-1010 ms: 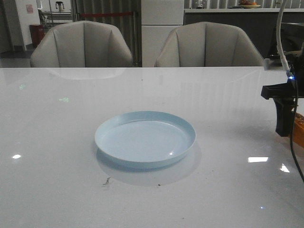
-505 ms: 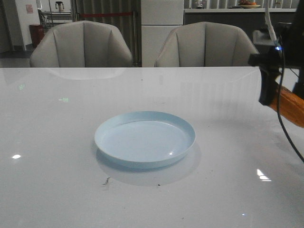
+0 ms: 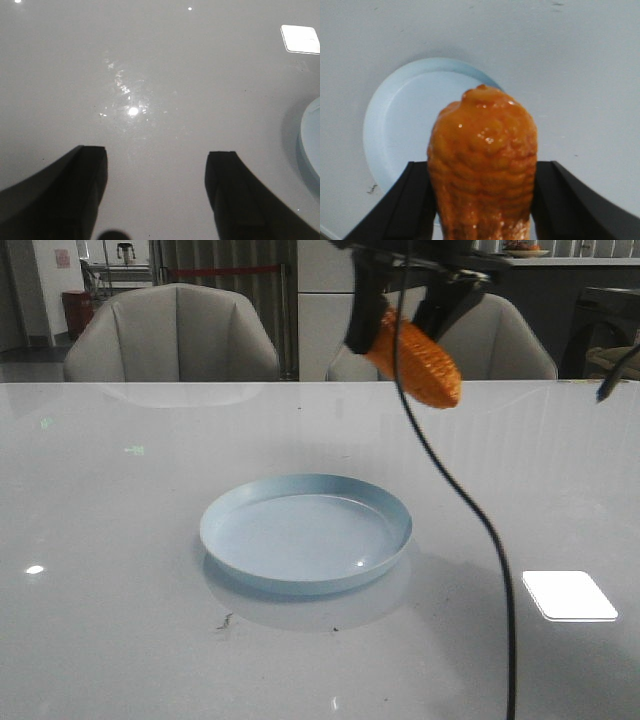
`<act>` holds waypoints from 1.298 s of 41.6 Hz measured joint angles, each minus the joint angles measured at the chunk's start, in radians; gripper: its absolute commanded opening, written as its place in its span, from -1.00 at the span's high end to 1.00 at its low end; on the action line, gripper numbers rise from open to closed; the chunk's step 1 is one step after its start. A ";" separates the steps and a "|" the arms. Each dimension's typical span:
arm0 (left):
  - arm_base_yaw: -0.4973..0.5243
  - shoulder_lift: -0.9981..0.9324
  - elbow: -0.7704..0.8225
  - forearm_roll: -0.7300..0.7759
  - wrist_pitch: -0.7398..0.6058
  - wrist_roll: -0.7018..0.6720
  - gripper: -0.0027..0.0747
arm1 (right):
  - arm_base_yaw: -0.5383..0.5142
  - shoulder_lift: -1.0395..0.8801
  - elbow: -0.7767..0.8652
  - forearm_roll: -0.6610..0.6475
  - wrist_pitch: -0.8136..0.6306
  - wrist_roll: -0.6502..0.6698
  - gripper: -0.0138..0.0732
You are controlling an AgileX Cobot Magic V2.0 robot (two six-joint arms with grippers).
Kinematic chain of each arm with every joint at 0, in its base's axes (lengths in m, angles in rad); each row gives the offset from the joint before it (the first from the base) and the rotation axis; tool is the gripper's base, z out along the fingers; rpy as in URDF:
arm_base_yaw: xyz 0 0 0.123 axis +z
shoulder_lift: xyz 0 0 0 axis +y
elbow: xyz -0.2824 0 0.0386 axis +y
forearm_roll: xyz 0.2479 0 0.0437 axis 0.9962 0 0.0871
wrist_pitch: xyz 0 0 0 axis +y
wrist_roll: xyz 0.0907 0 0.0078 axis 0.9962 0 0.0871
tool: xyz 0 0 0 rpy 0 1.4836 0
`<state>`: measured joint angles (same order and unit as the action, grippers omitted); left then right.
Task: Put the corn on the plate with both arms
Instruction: 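Lift the corn with the right gripper and carry it over the plate, then lower the corn onto the plate and open the right gripper, then raise the right gripper away from the plate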
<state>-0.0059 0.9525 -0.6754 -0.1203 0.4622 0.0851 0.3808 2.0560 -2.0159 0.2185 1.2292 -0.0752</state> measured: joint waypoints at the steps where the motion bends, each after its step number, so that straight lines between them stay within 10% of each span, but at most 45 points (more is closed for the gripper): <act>1: 0.000 0.000 0.000 0.000 0.000 0.000 -0.33 | 0.013 0.005 0.000 0.000 0.000 0.000 0.53; 17: 0.000 0.000 0.000 0.000 0.005 0.000 -0.33 | 0.113 0.179 0.000 0.044 -0.013 0.000 0.48; 33: 0.000 0.000 0.000 0.000 0.036 0.000 -0.33 | 0.113 0.192 0.000 0.049 -0.082 -0.002 -0.61; 54: 0.000 0.000 0.000 0.000 0.036 0.000 -0.33 | 0.113 0.216 -0.059 0.012 -0.014 -0.004 -0.61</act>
<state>-0.0059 0.9525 -0.6754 -0.1203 0.4987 0.0851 0.4940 2.2718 -2.0747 0.2305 1.2150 -0.0789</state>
